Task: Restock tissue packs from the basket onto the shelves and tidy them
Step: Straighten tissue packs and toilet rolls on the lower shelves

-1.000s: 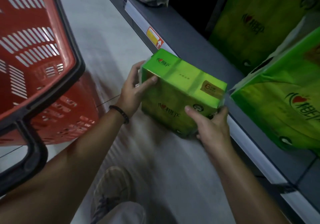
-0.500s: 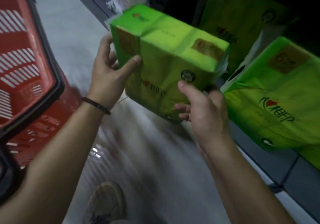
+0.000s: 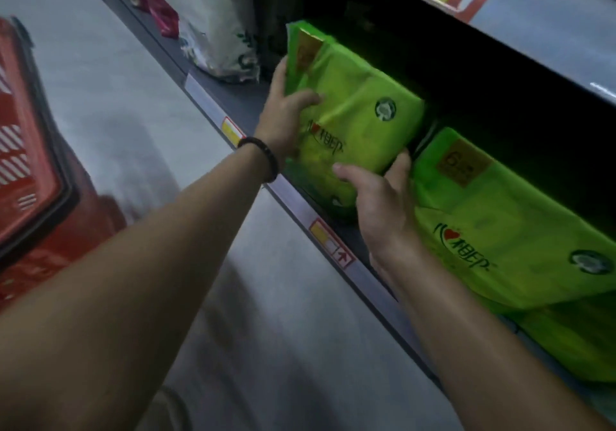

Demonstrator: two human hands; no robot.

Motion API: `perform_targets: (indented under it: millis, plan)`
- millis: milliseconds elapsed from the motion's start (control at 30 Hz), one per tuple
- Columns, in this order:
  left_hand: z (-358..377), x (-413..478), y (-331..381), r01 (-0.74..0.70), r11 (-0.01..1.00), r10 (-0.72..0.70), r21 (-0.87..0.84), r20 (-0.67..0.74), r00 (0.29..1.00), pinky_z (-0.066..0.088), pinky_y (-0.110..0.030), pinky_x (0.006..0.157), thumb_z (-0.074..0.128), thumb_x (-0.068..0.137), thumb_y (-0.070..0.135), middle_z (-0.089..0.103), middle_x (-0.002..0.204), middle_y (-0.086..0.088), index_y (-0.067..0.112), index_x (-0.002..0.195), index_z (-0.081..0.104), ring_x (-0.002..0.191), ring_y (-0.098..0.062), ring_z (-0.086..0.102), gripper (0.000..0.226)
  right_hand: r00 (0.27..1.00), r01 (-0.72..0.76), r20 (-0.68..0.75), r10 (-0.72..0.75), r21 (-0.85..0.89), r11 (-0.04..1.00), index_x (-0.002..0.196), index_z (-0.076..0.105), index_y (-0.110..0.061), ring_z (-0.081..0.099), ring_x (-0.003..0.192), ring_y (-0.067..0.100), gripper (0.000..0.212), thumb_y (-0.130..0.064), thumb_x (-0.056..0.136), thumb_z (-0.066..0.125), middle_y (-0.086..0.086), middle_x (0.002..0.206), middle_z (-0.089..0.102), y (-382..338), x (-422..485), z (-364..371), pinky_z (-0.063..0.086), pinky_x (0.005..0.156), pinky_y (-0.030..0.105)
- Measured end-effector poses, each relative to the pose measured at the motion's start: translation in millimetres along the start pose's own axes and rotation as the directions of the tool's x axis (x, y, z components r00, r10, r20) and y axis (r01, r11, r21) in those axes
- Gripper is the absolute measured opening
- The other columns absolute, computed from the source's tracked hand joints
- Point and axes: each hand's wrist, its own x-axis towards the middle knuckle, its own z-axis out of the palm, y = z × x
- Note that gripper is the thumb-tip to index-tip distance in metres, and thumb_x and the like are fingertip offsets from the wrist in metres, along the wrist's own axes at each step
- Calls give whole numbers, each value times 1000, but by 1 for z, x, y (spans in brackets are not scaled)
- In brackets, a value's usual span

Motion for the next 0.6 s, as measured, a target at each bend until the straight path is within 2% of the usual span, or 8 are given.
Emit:
perform_targets:
  millis: [100,200,267,333,433,500,567,600]
  plan:
    - [15,11,4,69,996,-66,-61,48,997,52,-63,103,77,71,20,66,129,-9,28,150,40,120,-35,66,87,999,18,47,-17,-17,1000,149,31,-27,60,110,6,104,-45,59,80,-5,135,54,-2,3,1,47,88,23]
    - [26,7,-1,77,994,-72,-79,58,996,54,-59,100,67,74,13,61,126,-7,27,153,32,118,-34,63,88,997,2,75,7,-126,992,163,12,-16,52,128,19,139,-61,49,75,-9,146,41,-1,-7,9,45,106,33]
    - [31,5,-6,79,996,-76,-36,76,994,52,-61,102,65,70,11,56,129,-5,32,152,28,124,-34,59,92,995,-33,90,47,-151,988,167,-6,-14,39,147,28,148,-58,51,74,-2,164,33,0,-12,7,38,120,44]
    - [36,5,-12,68,998,-68,4,78,995,52,-62,103,70,67,14,55,134,-4,36,151,26,127,-34,58,97,994,-57,88,70,-149,987,167,-13,-16,37,150,28,138,-48,64,73,2,168,30,5,-13,-2,38,121,47]
    - [39,10,-24,61,993,-65,105,33,997,54,-59,101,77,63,33,53,142,-4,46,151,25,128,-32,58,104,992,-74,85,89,-166,983,169,-5,-19,42,147,27,132,-47,68,74,3,167,35,7,-20,-7,42,119,48]
    - [40,15,-31,56,981,-57,185,-2,998,50,-57,107,76,64,48,49,148,-3,57,150,21,133,-30,54,102,994,-77,66,89,-161,984,165,16,-18,49,142,28,125,-52,58,72,4,159,45,7,-25,-4,46,115,52]
    - [42,6,-23,53,958,-49,282,-21,999,47,-53,111,71,66,56,49,151,-3,56,153,16,135,-27,52,103,991,-65,99,85,-189,980,157,30,-19,55,135,27,111,-50,58,71,1,151,53,3,-24,3,48,111,52]
    - [43,2,-18,56,944,-53,324,-20,998,46,-51,111,69,68,58,49,152,-2,53,156,12,135,-26,53,106,988,-61,126,88,-204,977,160,27,-19,53,137,26,115,-50,59,71,1,154,51,1,-21,6,47,113,52]
